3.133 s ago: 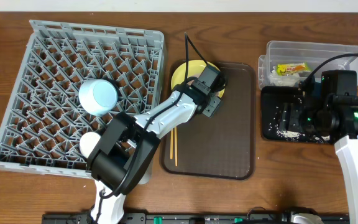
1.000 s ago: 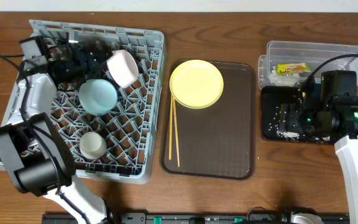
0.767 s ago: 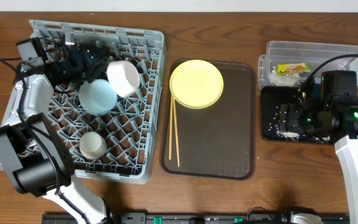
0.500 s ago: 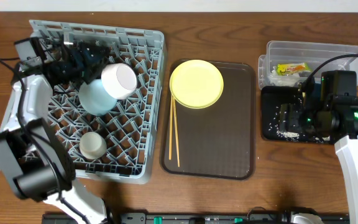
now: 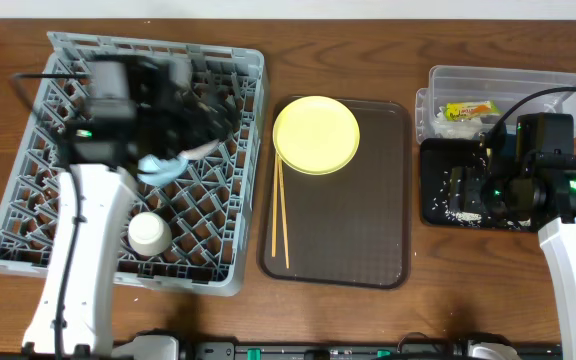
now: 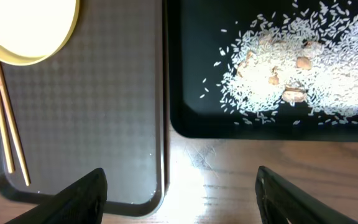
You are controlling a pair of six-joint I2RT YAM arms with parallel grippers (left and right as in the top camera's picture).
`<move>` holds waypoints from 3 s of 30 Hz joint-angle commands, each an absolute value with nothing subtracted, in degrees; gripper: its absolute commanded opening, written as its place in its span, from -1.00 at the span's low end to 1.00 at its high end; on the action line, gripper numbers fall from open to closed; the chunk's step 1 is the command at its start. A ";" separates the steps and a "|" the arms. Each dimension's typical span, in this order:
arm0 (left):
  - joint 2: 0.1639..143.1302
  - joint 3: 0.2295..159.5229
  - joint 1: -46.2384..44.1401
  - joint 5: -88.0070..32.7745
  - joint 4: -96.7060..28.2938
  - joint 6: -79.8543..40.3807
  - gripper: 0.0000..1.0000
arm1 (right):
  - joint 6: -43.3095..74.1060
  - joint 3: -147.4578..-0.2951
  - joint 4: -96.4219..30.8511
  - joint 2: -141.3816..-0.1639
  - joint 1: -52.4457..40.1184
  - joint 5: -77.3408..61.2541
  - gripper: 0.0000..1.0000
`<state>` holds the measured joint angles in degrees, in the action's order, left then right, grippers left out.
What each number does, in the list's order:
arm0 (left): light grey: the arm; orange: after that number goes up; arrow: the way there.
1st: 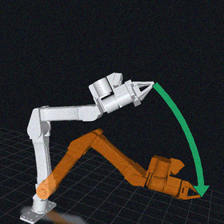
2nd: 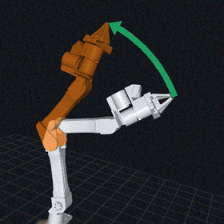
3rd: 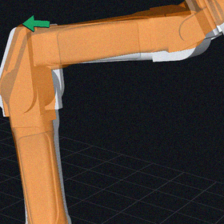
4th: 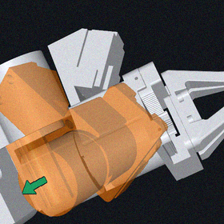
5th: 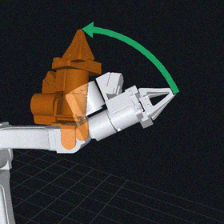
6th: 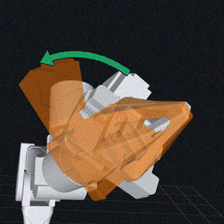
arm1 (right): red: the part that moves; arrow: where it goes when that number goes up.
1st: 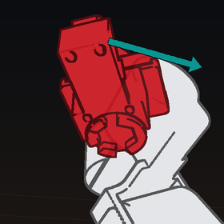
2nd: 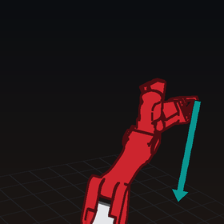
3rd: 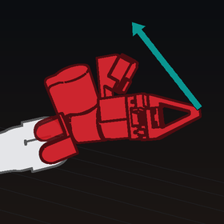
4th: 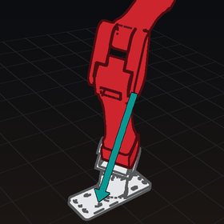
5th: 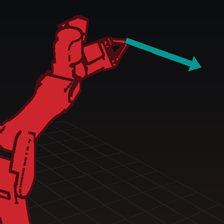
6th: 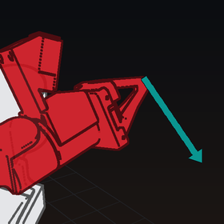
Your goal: Sort waste into correct bins and load items into the dishwasher
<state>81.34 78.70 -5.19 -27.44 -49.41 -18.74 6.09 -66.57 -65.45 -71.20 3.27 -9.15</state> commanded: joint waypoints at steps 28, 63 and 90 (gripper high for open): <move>109.54 72.31 -41.82 -2.26 -46.15 -37.82 0.86 | 6.17 -66.74 -66.50 -70.94 3.84 -9.04 0.49; 102.48 72.34 -41.80 -6.15 -48.60 -36.67 -0.88 | 5.93 -66.74 -66.89 -70.91 3.84 -8.97 0.48; 88.88 72.58 -19.38 -0.75 -57.63 -8.34 -0.87 | 5.52 -66.74 -66.94 -70.94 3.84 -9.04 0.48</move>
<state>87.07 72.44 -20.08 -1.30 -57.23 -10.17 5.87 -66.57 -66.83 -71.20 3.27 -9.15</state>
